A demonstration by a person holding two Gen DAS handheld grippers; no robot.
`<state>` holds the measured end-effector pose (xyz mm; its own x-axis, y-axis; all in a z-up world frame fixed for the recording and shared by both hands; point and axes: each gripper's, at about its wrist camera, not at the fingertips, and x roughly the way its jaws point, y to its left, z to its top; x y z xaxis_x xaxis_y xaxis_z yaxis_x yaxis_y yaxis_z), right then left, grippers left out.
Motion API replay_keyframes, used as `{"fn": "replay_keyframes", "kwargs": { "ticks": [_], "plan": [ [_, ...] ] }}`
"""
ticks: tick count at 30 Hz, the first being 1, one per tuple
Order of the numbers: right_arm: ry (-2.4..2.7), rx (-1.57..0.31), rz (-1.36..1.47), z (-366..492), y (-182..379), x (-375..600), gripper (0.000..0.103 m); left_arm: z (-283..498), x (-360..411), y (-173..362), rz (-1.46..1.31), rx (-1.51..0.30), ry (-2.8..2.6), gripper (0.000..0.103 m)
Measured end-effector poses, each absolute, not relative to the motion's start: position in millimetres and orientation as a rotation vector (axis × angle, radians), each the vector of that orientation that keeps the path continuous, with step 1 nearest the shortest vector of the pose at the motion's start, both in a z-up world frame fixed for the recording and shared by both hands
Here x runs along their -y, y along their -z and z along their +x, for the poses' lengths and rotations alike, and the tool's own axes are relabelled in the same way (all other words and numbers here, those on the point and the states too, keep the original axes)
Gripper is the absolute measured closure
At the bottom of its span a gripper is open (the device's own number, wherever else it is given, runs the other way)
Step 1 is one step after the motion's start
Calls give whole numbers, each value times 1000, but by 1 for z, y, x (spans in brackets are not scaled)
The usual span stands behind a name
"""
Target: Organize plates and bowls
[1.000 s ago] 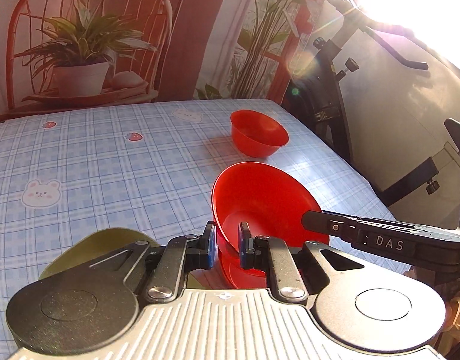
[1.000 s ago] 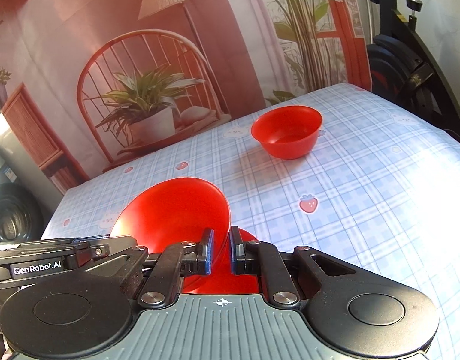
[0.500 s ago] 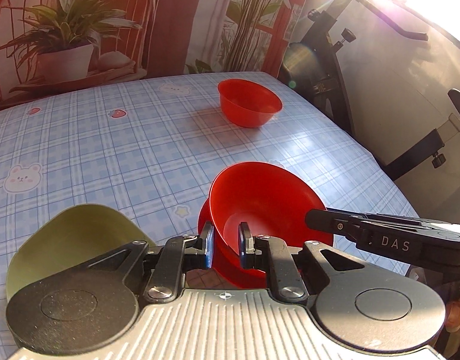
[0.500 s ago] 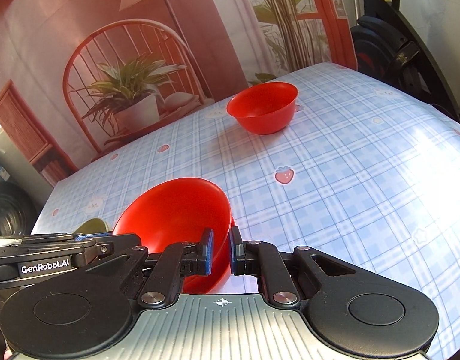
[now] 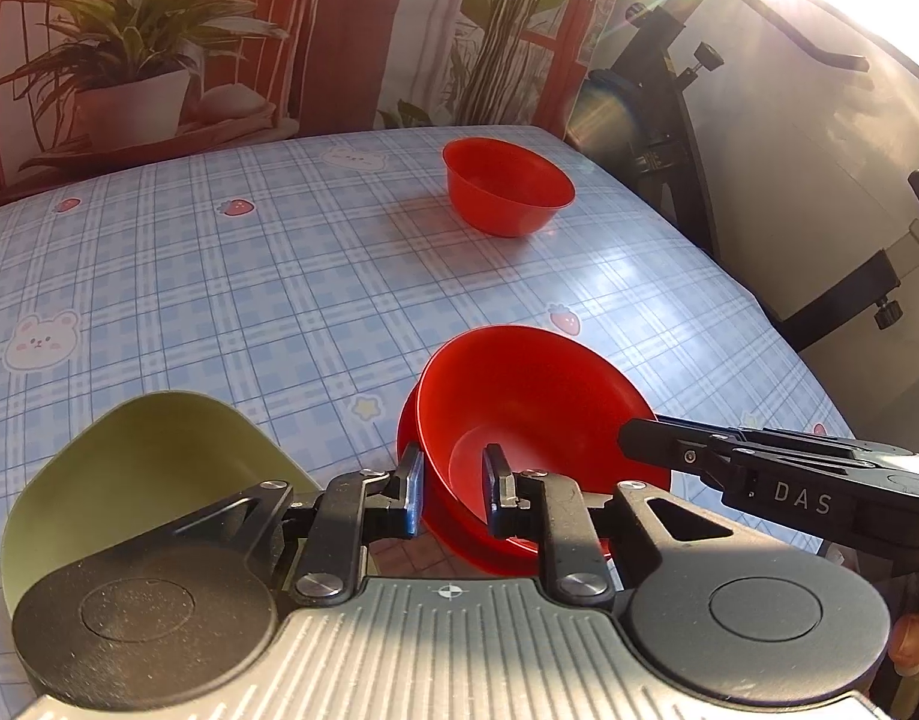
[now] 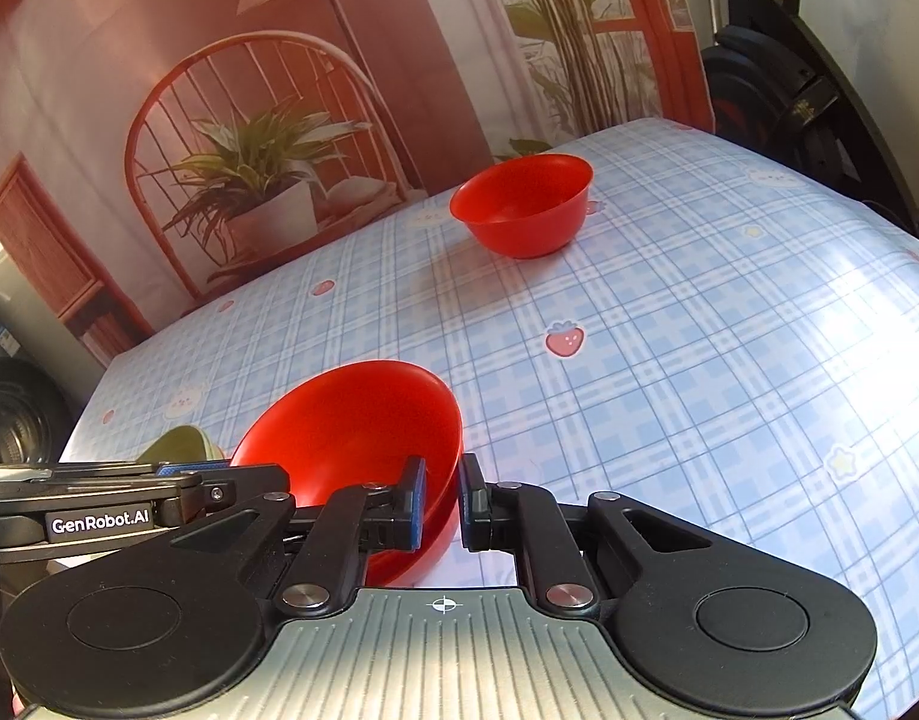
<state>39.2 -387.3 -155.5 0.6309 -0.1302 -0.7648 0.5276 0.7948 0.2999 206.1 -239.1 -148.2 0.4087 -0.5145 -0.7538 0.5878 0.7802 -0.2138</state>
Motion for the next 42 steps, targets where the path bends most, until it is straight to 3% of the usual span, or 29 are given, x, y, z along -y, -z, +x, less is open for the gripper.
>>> {"fn": "replay_keyframes", "kwargs": {
  "ticks": [4,24,42],
  "plan": [
    [400,-806,538,39,155,388,91,205,238,145,87,-904,691,65],
    [494,-682,396,46,119,444,90,232,253,95,33,-752,714,64],
    [470,-672,444,124,164,553,81,327,326,118,-1,-795,691,64]
  ]
}}
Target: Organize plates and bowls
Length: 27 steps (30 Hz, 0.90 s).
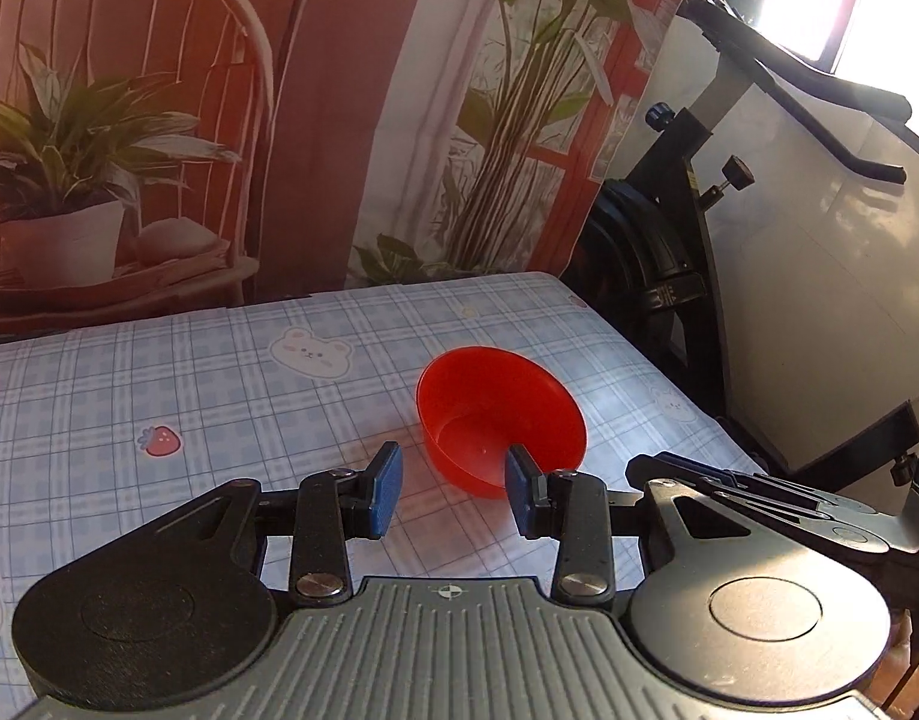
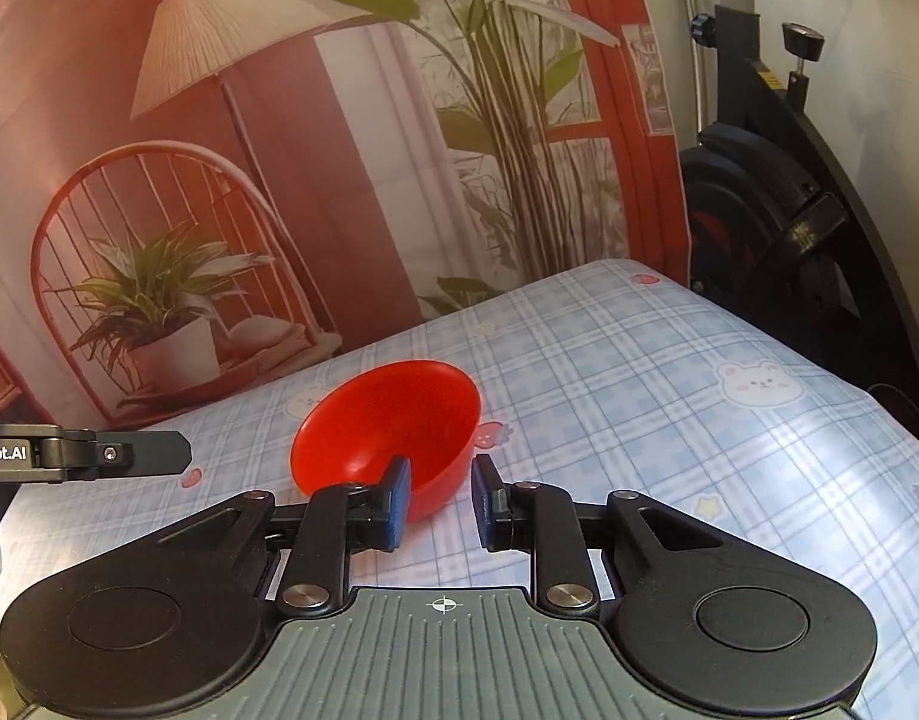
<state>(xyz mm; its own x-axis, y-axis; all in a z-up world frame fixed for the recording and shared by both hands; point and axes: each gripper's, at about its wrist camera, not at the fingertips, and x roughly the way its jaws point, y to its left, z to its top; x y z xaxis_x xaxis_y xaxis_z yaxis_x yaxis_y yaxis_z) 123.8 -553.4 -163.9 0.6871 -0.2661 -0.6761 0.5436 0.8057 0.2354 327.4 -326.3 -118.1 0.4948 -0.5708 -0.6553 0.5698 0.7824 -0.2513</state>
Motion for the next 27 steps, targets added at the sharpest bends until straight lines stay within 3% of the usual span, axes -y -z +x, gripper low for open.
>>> {"fn": "replay_keyframes", "kwargs": {
  "ticks": [13,18,20,27],
  "plan": [
    [495,-682,441,160,204,576,81,375,365,158,24,-863,676,64],
    [483,-690,403,164,208,569,86,380,371,165,24,-881,685,65],
    [489,-689,395,164,205,566,87,378,373,167,32,-879,701,79],
    [491,-657,421,152,188,556,89,365,362,157,50,-859,708,80]
  ]
}}
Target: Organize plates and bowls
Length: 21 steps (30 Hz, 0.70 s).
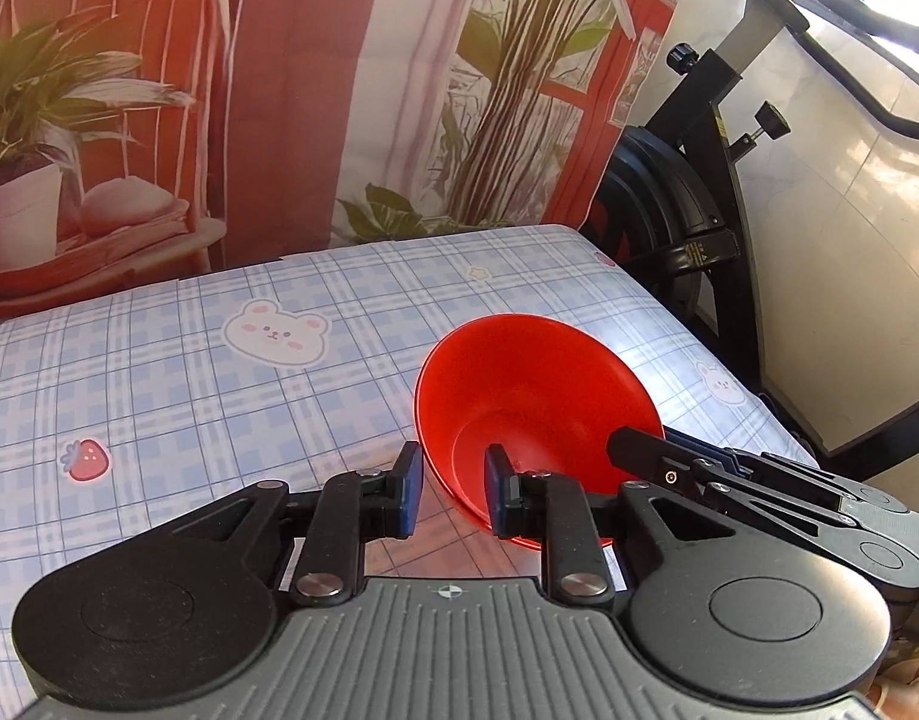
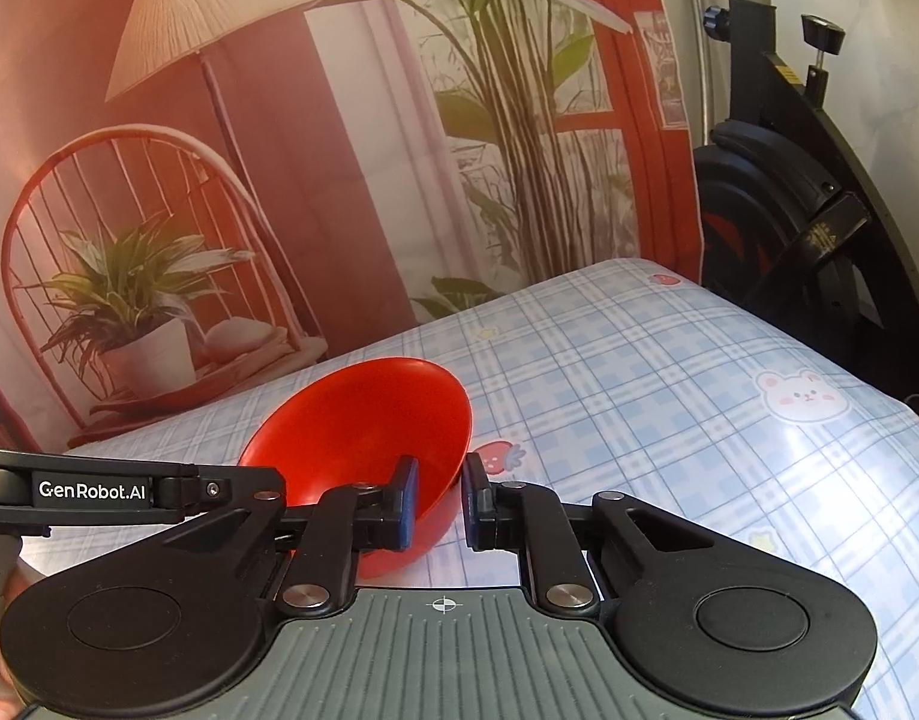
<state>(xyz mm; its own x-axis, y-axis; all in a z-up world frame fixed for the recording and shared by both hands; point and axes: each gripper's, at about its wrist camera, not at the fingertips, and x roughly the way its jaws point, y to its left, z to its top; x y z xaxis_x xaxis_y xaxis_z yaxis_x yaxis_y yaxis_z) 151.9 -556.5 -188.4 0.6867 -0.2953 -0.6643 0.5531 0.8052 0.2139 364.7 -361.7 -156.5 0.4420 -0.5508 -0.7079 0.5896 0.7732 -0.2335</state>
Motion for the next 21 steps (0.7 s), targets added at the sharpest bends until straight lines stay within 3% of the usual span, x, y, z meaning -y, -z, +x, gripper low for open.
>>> {"fn": "replay_keyframes", "kwargs": {
  "ticks": [21],
  "plan": [
    [415,-555,428,95,100,430,89,254,245,85,-65,-699,638,80]
  ]
}}
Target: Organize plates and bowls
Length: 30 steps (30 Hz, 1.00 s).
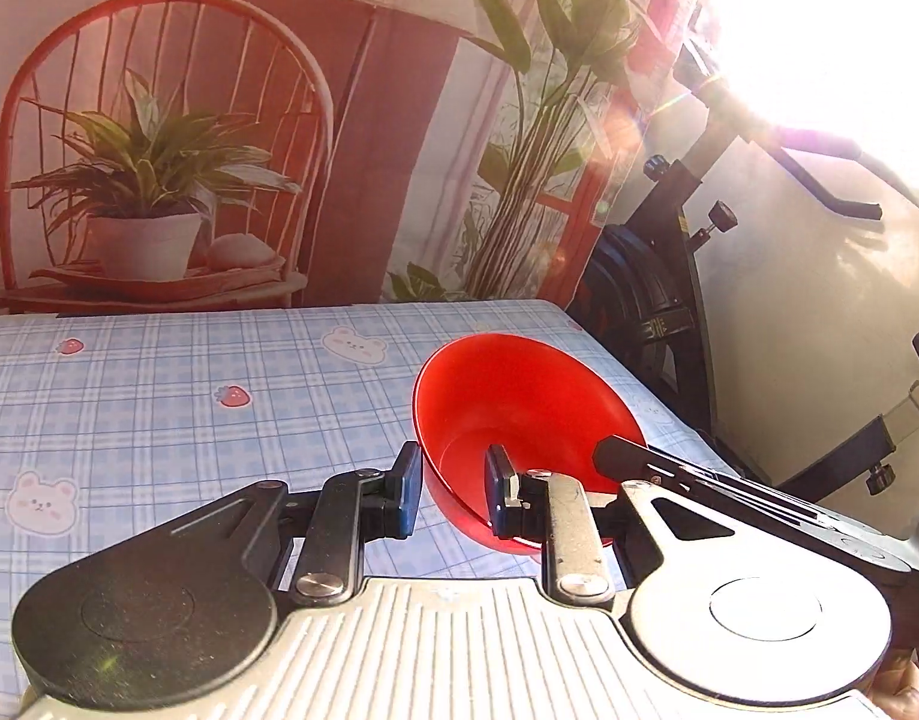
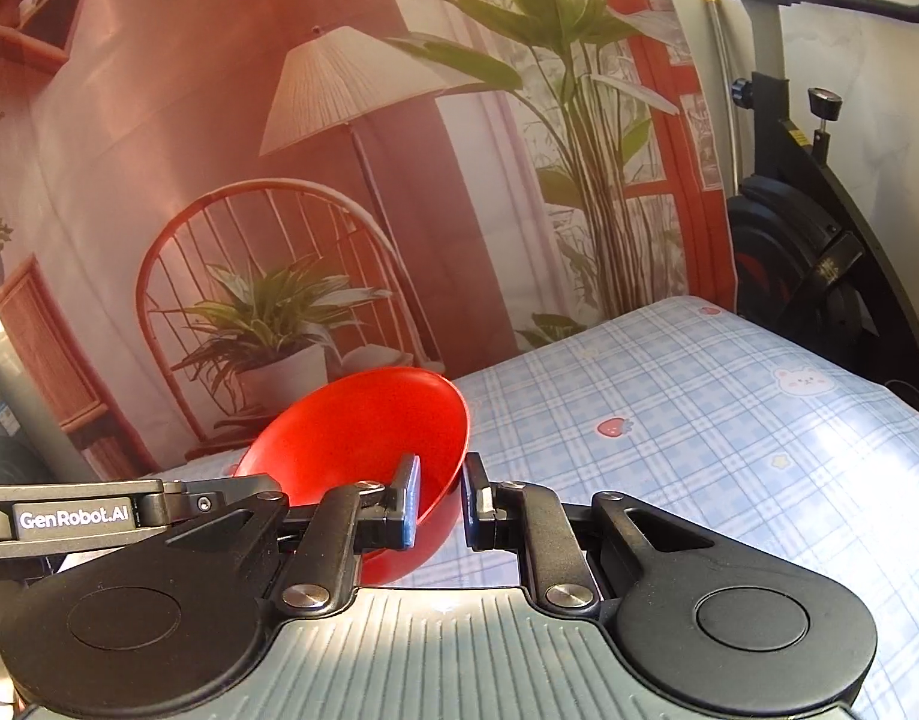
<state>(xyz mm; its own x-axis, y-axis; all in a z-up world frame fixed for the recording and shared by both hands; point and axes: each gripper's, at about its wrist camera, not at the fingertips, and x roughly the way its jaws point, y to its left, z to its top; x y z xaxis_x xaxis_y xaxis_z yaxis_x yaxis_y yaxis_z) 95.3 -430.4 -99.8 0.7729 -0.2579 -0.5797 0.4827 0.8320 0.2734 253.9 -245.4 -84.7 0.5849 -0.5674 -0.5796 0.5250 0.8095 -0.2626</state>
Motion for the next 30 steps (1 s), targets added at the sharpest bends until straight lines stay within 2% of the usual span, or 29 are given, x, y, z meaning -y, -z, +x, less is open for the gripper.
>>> {"fn": "replay_keyframes", "kwargs": {
  "ticks": [16,22,30],
  "plan": [
    [273,-507,395,88,53,349,89,195,167,38,-95,-599,541,79],
    [287,-531,389,78,60,345,89,191,167,50,-92,-639,546,79],
    [351,-588,424,54,90,365,89,193,189,93,-54,-756,607,79]
  ]
}}
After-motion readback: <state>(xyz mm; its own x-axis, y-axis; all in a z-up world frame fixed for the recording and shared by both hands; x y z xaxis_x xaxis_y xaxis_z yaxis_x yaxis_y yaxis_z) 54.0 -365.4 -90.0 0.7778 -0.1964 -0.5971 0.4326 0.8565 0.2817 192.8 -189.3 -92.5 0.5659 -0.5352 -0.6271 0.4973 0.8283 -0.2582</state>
